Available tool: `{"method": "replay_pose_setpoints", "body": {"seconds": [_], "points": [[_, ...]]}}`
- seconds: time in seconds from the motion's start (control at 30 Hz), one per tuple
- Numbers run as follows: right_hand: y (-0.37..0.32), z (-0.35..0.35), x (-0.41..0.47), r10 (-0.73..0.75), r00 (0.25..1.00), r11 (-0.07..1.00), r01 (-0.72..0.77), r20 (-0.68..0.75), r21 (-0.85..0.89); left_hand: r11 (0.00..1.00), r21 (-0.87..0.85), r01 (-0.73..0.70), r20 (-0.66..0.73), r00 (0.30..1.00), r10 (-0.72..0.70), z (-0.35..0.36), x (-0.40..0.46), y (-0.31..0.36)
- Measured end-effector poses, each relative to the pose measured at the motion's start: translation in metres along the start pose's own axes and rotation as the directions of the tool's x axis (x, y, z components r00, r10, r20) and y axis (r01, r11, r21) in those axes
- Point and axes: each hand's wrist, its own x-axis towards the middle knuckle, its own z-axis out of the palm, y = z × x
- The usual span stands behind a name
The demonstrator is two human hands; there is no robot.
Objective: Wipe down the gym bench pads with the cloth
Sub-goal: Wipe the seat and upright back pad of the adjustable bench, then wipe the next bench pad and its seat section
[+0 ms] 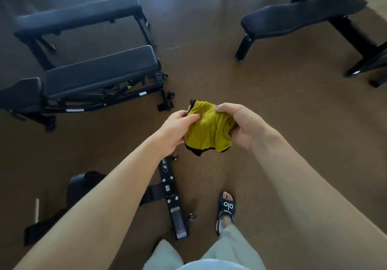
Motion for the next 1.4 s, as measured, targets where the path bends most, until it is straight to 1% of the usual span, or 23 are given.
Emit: {"method": "replay_pose_setpoints", "body": {"seconds": [0.1,0.17,0.33,0.43,0.53,0.63,0.7,0.77,0.9,1.03,1.13,1.2,1.3,1.33,1.4], "points": [[-0.036,-0.021,0.025,0.069,0.980,0.996,-0.058,0.189,-0.065,0.999,-0.014,-0.039,-0.074,0.997,0.038,0.016,0.030,0.025],[-0.054,-0.031,0.046,0.120,0.960,0.988,-0.091,0.252,-0.125,0.997,-0.015,-0.075,-0.127,0.989,0.072,0.020,0.048,0.040],[-0.077,-0.032,0.098,0.179,0.957,0.982,-0.160,0.230,-0.098,0.987,0.082,-0.140,-0.233,0.960,0.155,0.010,0.088,0.068],[-0.094,-0.022,0.136,0.157,0.956,0.982,-0.125,0.247,-0.140,0.979,0.125,-0.161,-0.283,0.940,0.191,-0.010,0.115,0.084],[-0.114,-0.004,0.177,0.166,0.950,0.976,-0.120,0.265,-0.182,0.986,0.079,-0.145,-0.315,0.935,0.162,-0.035,0.150,0.093],[-0.139,0.018,0.226,0.189,0.945,0.975,-0.149,0.265,-0.165,0.996,-0.045,-0.078,-0.286,0.956,0.062,-0.071,0.198,0.107],[-0.156,0.032,0.270,0.181,0.955,0.978,-0.148,0.237,-0.150,0.988,-0.151,-0.032,-0.235,0.972,-0.005,-0.100,0.237,0.119],[-0.172,0.048,0.314,0.179,0.968,0.980,-0.161,0.177,-0.115,0.980,-0.201,-0.008,-0.221,0.975,-0.037,-0.130,0.276,0.131],[-0.200,0.082,0.396,0.189,0.976,0.981,-0.184,0.104,-0.052,0.967,-0.254,-0.002,-0.307,0.948,-0.079,-0.183,0.348,0.152],[-0.227,0.116,0.471,0.208,0.978,0.977,-0.209,-0.035,-0.037,0.939,-0.340,0.048,-0.352,0.920,-0.174,-0.221,0.396,0.171],[-0.252,0.137,0.537,0.141,0.981,0.983,-0.154,-0.130,-0.099,0.933,-0.348,0.088,-0.399,0.887,-0.232,-0.249,0.438,0.182],[-0.272,0.152,0.581,0.055,0.985,0.979,-0.086,-0.165,-0.186,0.927,-0.364,0.096,-0.472,0.839,-0.272,-0.266,0.467,0.185],[-0.294,0.179,0.652,-0.148,0.988,0.934,0.123,-0.051,-0.334,0.920,-0.386,0.065,-0.588,0.751,-0.300,-0.291,0.514,0.180],[-0.297,0.188,0.676,-0.219,0.976,0.894,0.194,-0.014,-0.404,0.916,-0.396,0.062,-0.617,0.721,-0.316,-0.300,0.529,0.175],[-0.293,0.203,0.722,-0.341,0.932,0.751,0.350,0.124,-0.560,0.912,-0.404,0.069,-0.664,0.664,-0.344,-0.319,0.561,0.162]]}}
